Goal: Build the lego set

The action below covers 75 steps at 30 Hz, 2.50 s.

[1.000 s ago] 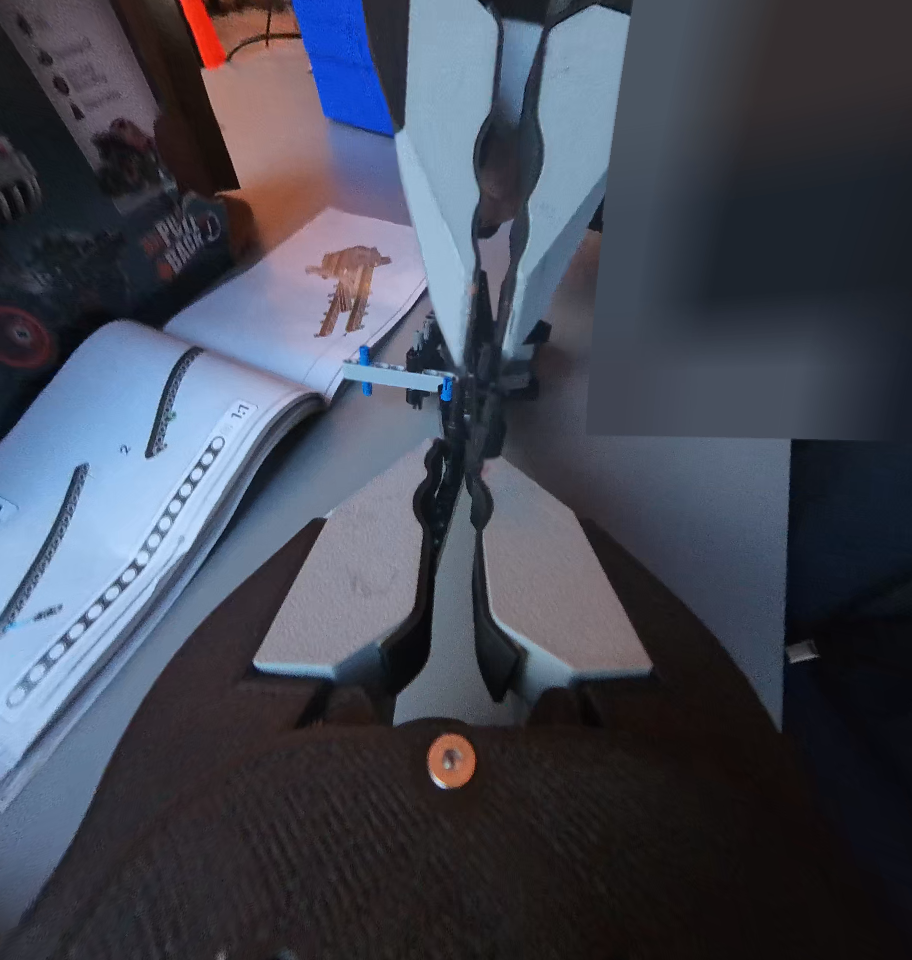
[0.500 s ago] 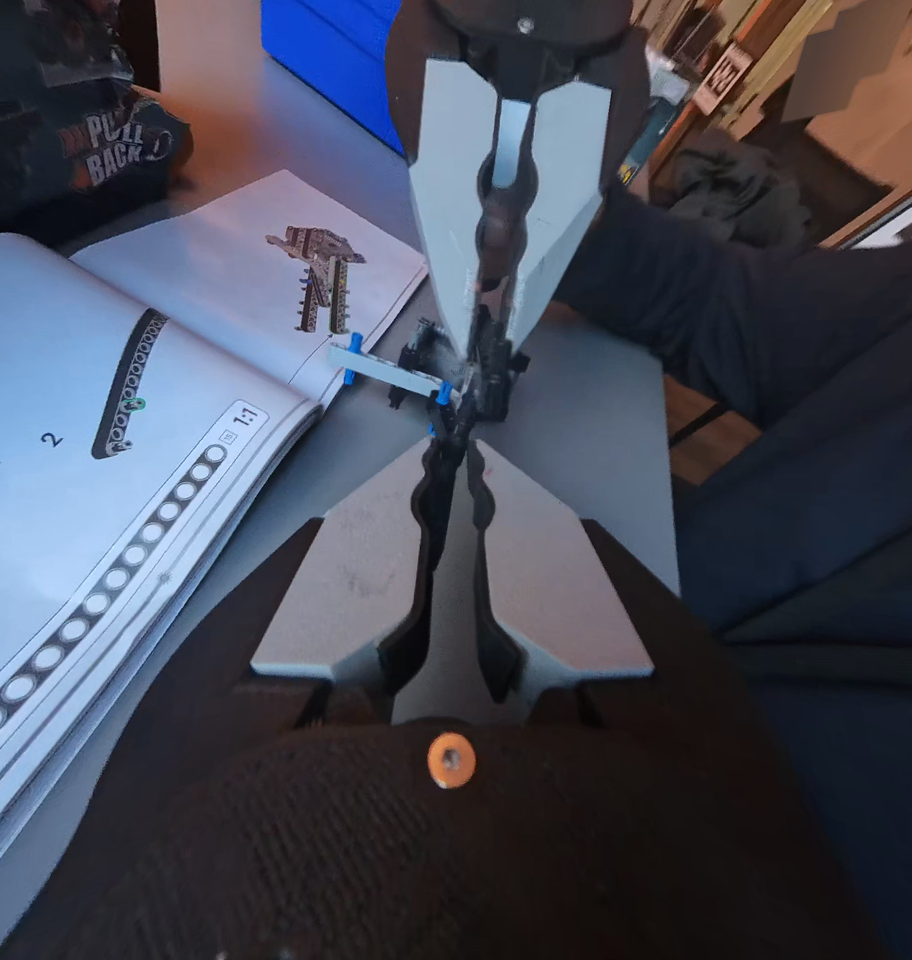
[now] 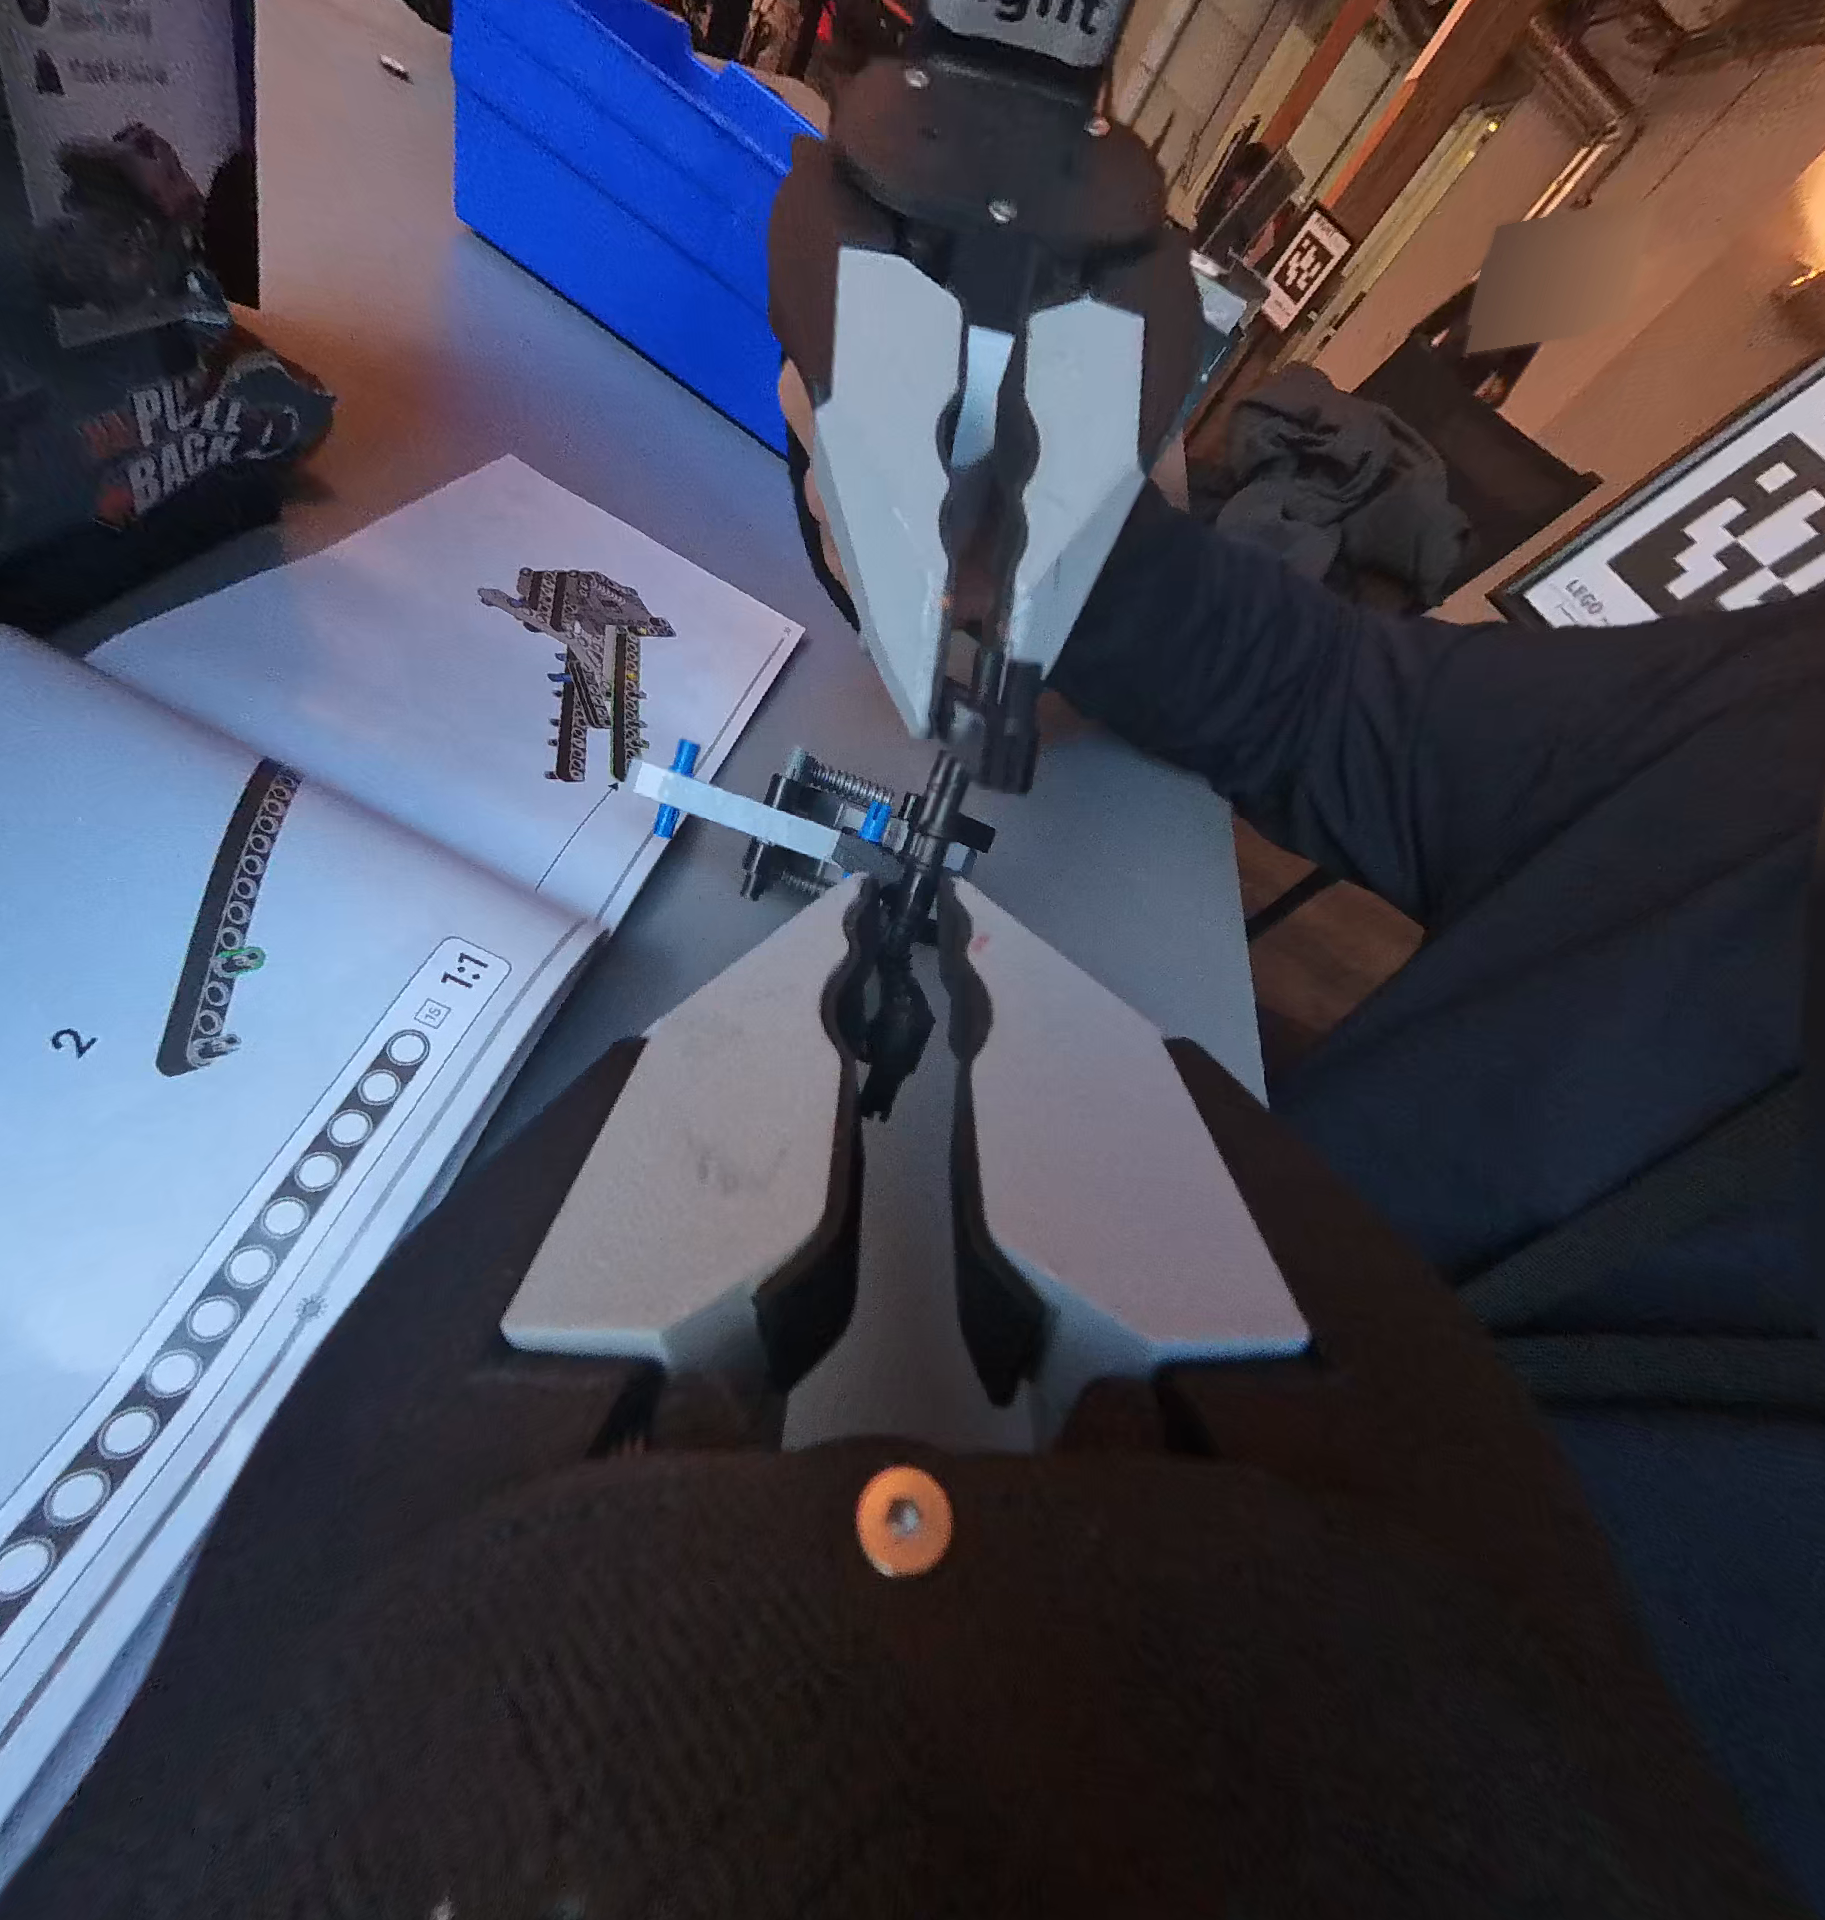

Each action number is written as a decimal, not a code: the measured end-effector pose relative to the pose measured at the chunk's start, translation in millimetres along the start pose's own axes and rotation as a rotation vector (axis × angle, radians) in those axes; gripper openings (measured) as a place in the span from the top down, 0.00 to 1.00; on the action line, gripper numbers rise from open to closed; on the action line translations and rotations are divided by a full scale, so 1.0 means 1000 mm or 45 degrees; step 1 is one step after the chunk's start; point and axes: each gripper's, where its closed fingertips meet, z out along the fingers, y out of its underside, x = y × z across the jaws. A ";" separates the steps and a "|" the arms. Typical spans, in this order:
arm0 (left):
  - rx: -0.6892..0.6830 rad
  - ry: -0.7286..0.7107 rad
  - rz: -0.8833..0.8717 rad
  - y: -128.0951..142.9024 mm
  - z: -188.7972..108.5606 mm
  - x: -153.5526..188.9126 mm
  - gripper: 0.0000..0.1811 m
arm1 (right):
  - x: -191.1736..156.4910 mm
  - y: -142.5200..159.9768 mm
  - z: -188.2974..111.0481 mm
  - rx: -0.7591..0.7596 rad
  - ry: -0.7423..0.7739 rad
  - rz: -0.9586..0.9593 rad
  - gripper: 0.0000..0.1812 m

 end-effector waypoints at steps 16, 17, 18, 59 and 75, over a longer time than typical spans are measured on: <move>-0.413 0.219 0.162 -0.014 0.017 0.030 0.96 | -0.011 0.081 -0.083 0.061 0.536 0.289 0.98; -0.418 0.245 0.136 -0.017 0.023 0.029 0.96 | -0.011 0.079 -0.089 0.138 0.541 0.312 0.98; -0.415 0.267 0.105 -0.019 0.029 0.028 0.96 | -0.010 0.074 -0.096 0.231 0.537 0.334 0.98; -0.162 0.384 0.014 0.019 0.071 0.035 0.96 | -0.032 0.055 -0.046 0.130 0.443 0.089 0.97; -0.152 0.345 0.007 0.019 0.072 0.031 0.96 | -0.035 0.058 -0.042 0.117 0.406 0.118 0.94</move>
